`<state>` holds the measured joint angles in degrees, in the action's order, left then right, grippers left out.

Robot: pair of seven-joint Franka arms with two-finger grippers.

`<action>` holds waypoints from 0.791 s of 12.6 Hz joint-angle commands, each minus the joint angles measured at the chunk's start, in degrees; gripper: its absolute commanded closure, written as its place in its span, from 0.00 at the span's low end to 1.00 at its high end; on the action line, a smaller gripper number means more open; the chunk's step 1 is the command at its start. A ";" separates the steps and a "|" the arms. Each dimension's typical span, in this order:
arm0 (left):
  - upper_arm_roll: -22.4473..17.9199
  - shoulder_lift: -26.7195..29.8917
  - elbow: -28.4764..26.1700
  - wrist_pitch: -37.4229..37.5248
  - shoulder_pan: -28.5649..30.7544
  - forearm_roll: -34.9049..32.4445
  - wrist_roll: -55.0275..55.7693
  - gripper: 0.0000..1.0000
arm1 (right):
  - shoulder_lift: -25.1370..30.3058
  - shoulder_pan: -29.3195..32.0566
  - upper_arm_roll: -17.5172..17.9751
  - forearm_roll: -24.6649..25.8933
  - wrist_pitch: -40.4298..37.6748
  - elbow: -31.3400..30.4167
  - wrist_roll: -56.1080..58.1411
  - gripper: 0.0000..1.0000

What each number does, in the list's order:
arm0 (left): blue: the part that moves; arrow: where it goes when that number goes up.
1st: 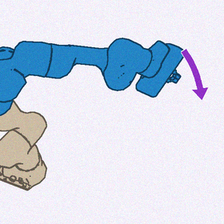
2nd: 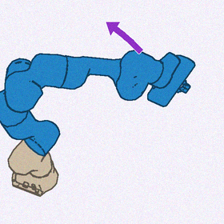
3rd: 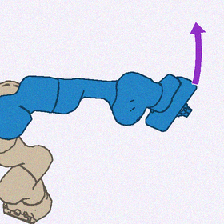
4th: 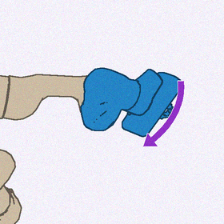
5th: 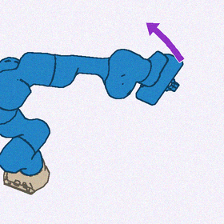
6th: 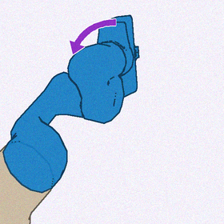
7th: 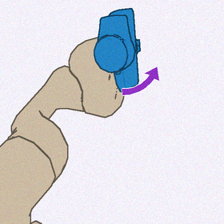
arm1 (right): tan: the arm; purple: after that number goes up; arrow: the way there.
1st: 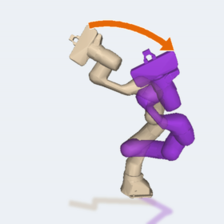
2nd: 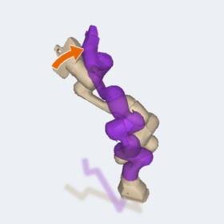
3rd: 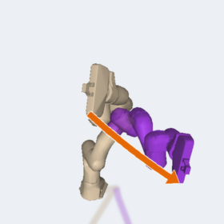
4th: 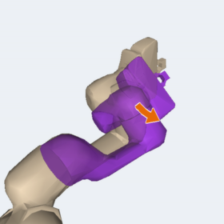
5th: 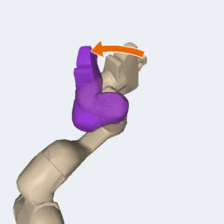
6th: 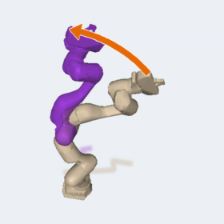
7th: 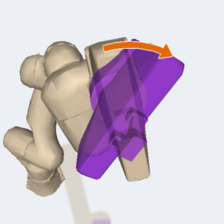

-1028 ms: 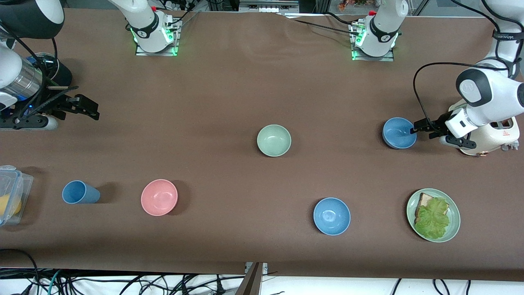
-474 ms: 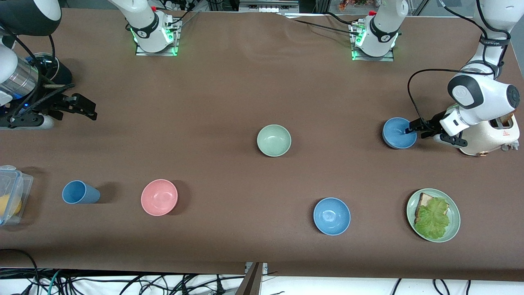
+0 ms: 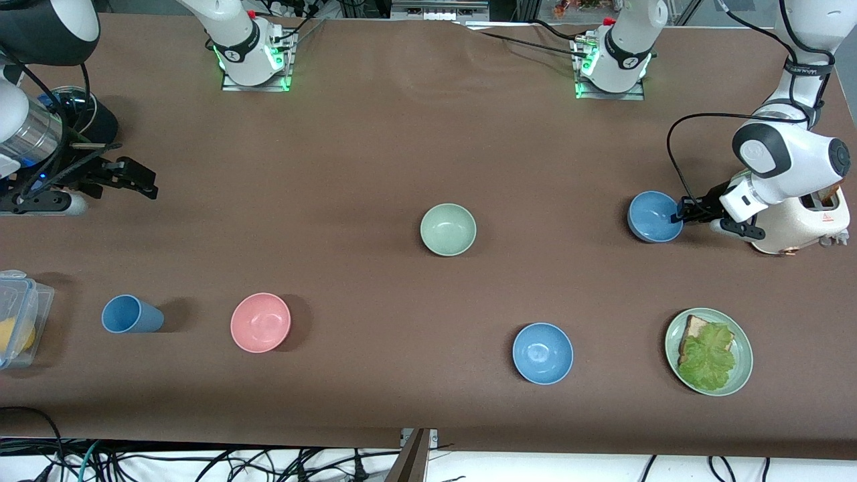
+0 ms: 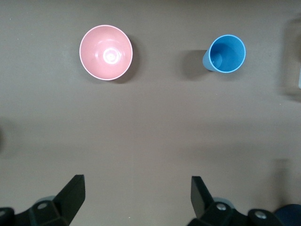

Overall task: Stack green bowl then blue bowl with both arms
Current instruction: 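Reach the left gripper to the rim of the nearby light blue bowl, then carry the blue bowl with the left gripper onto the green bowl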

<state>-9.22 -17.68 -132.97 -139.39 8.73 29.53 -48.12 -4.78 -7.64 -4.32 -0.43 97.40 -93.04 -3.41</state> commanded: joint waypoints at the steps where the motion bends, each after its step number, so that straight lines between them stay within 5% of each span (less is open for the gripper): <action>1: -0.01 1.59 1.56 2.35 0.06 2.02 -0.84 1.00 | -0.05 0.52 0.37 0.60 -0.11 0.67 0.16 0.01; 4: 1.31 3.44 7.17 10.51 -0.82 1.50 3.97 1.00 | -0.05 0.52 0.37 0.43 -0.11 0.67 0.07 0.01; 10: 14.31 1.87 19.66 14.06 -7.13 -2.29 30.49 1.00 | -0.05 0.52 0.37 0.34 -0.11 0.67 0.16 0.01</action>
<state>3.44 -14.27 -116.68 -126.46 3.51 28.82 -24.52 -4.78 -7.62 -4.33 -0.43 97.43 -93.04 -3.41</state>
